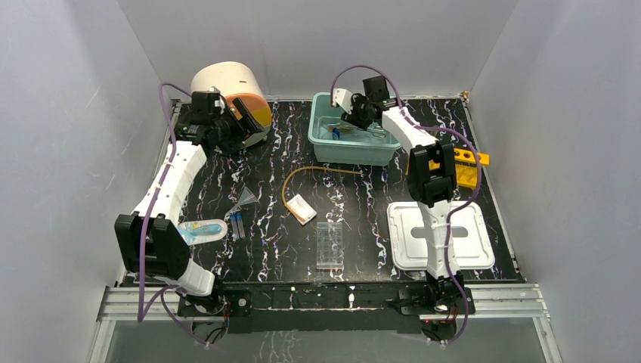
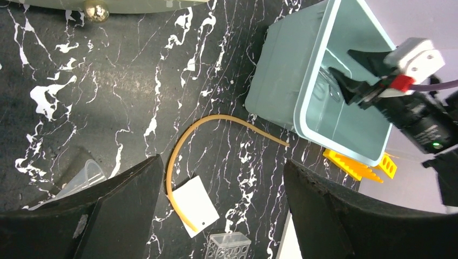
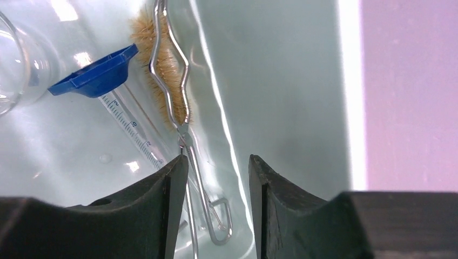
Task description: Organize the chemistry lab equipment
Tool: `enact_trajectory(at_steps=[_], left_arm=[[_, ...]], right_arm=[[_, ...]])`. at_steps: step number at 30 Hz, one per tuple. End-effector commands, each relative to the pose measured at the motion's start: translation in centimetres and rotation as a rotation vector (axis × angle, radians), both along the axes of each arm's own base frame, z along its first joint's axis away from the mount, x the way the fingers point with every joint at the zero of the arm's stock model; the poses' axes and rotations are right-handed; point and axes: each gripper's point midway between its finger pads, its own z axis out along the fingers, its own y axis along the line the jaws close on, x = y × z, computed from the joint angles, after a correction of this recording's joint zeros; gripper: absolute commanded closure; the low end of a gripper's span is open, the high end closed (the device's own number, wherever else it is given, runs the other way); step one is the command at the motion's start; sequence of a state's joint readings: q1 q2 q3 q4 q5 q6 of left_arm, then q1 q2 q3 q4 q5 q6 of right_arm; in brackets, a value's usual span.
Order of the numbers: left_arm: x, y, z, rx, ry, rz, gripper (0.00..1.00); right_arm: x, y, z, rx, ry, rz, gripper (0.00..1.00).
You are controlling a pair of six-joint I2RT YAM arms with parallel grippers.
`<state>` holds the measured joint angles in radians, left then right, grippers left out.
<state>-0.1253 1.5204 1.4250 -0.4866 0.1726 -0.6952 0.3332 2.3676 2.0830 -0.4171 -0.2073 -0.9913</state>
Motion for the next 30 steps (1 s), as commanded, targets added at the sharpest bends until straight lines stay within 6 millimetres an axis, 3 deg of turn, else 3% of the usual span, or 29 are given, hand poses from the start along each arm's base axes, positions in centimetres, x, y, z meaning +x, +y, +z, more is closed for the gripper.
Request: enact_trajectory(at_steps=[1, 9, 13, 16, 19, 22, 27, 30], left_arm=[[-1.5, 0.3, 1.8, -0.003, -0.044, -0.016, 0.19], [-3.0, 0.2, 1.1, -0.007, -0.033, -0.038, 0.19], [-3.5, 0.8, 1.3, 0.006, -0.043, -0.004, 0.19], [-3.9, 1.7, 1.0, 0.032, -0.036, 0.042, 0.18], [-4.9, 2.8, -0.4, 0.068, -0.009, 0.091, 0.18], [-6.3, 3.9, -1.6, 0.101, 0.005, 0.129, 0.17], [-8.6, 6.6, -2.5, 0.172, 0.042, 0.253, 0.16], [-9.8, 8.3, -2.5, 0.219, 0.057, 0.337, 0.16]], right_arm=[[-0.3, 0.9, 12.5, 0.146, -0.163, -0.049, 0.45], [-4.1, 2.6, 20.7, 0.33, -0.192, -0.248, 0.32], [-8.1, 5.9, 24.2, 0.482, -0.163, -0.335, 0.29], [-12.0, 9.0, 25.7, 0.651, 0.019, -0.336, 0.3], [-16.3, 12.5, 24.7, 0.721, 0.219, -0.315, 0.35], [-20.6, 15.5, 21.5, 0.692, 0.37, -0.283, 0.44], [-24.6, 17.4, 16.4, 0.595, 0.491, -0.385, 0.45], [-27.7, 19.9, 14.1, 0.51, 0.479, -0.342, 0.44]])
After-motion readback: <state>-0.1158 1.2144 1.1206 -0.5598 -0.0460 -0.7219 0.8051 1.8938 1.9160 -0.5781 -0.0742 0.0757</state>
